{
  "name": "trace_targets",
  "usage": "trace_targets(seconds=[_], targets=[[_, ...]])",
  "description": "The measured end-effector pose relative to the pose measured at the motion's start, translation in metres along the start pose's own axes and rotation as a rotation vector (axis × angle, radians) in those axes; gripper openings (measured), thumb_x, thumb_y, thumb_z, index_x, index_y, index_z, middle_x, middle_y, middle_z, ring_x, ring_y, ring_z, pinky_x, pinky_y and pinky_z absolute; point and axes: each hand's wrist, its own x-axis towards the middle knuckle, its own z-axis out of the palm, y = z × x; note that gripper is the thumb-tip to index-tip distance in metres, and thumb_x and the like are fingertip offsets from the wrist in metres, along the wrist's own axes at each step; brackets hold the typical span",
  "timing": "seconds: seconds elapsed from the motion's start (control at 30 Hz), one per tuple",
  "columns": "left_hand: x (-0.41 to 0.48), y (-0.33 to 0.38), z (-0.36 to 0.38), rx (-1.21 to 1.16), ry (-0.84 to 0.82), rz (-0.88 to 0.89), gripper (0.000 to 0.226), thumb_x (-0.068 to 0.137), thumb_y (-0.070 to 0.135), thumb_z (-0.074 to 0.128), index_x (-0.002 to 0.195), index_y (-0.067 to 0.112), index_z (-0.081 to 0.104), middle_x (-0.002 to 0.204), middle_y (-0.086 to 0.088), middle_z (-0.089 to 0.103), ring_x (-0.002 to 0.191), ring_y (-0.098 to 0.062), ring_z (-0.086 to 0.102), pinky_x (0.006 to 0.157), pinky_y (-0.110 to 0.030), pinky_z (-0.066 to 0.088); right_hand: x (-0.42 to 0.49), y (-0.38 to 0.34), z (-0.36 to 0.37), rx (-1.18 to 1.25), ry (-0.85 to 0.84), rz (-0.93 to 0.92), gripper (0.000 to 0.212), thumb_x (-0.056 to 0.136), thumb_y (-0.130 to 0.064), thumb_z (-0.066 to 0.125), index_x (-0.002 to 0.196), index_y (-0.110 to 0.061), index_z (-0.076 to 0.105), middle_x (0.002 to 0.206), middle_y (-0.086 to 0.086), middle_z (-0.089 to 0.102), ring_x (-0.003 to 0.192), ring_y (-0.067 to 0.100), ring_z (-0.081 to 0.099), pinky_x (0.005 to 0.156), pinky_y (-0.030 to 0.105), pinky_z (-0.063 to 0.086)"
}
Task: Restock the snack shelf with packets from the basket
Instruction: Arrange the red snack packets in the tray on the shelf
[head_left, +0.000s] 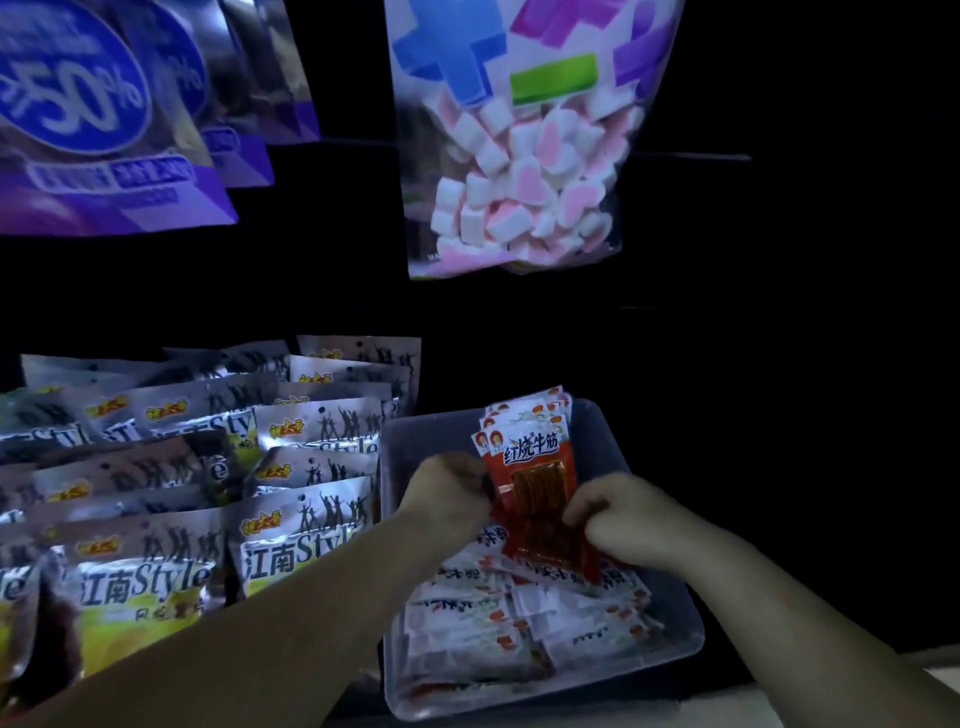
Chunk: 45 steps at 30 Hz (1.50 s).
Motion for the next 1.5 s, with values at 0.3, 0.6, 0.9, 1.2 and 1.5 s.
trace_targets(seconds=[0.3, 0.6, 0.9, 1.2, 1.5], targets=[[0.053, -0.014, 0.019, 0.035, 0.047, 0.0, 0.038, 0.081, 0.014, 0.085, 0.111, 0.026, 0.066, 0.091, 0.008, 0.077, 0.079, -0.006, 0.073, 0.069, -0.023, 0.061, 0.046, -0.005, 0.031, 0.49, 0.419, -0.027, 0.046, 0.098, -0.009, 0.058, 0.133, -0.038, 0.051, 0.097, -0.015, 0.053, 0.082, 0.001, 0.049, 0.086, 0.036, 0.049], [0.069, -0.021, 0.049, -0.151, 0.103, 0.069, 0.03, 0.078, 0.014, 0.087, 0.072, 0.023, 0.06, 0.065, 0.009, 0.06, 0.065, -0.01, 0.055, 0.061, -0.024, 0.049, 0.069, 0.009, 0.035, 0.688, 0.494, -0.066, 0.029, 0.092, -0.001, 0.071, 0.107, -0.025, 0.066, 0.094, -0.009, 0.067, 0.091, 0.01, 0.063, 0.073, 0.022, 0.046], [0.024, 0.024, 0.019, -0.429, 0.044, 0.307, 0.016, 0.093, 0.003, 0.072, 0.104, 0.007, 0.062, 0.091, -0.027, 0.065, 0.085, -0.038, 0.066, 0.08, -0.041, 0.059, 0.048, 0.0, 0.002, 0.692, 0.619, -0.302, 0.017, 0.097, -0.023, 0.07, 0.098, -0.034, 0.057, 0.084, 0.0, 0.073, 0.082, 0.024, 0.071, 0.074, 0.054, 0.058], [-0.04, 0.028, 0.0, -0.477, 0.007, 0.22, 0.054, 0.093, 0.006, 0.072, 0.127, 0.042, 0.052, 0.098, 0.0, 0.078, 0.092, -0.016, 0.075, 0.074, -0.032, 0.06, 0.016, -0.012, 0.009, 0.633, 0.458, -0.319, 0.067, 0.095, -0.018, 0.073, 0.148, -0.047, 0.044, 0.134, -0.018, 0.06, 0.127, 0.002, 0.053, 0.098, 0.029, 0.048], [-0.073, 0.02, 0.003, -0.524, 0.057, 0.182, 0.054, 0.088, -0.01, 0.07, 0.122, 0.028, 0.052, 0.096, -0.004, 0.078, 0.087, -0.017, 0.076, 0.068, -0.025, 0.059, -0.016, -0.011, 0.002, 0.665, 0.055, -0.36, 0.076, 0.086, 0.014, 0.071, 0.137, -0.041, 0.058, 0.125, -0.006, 0.068, 0.095, 0.008, 0.073, 0.074, 0.026, 0.06]])
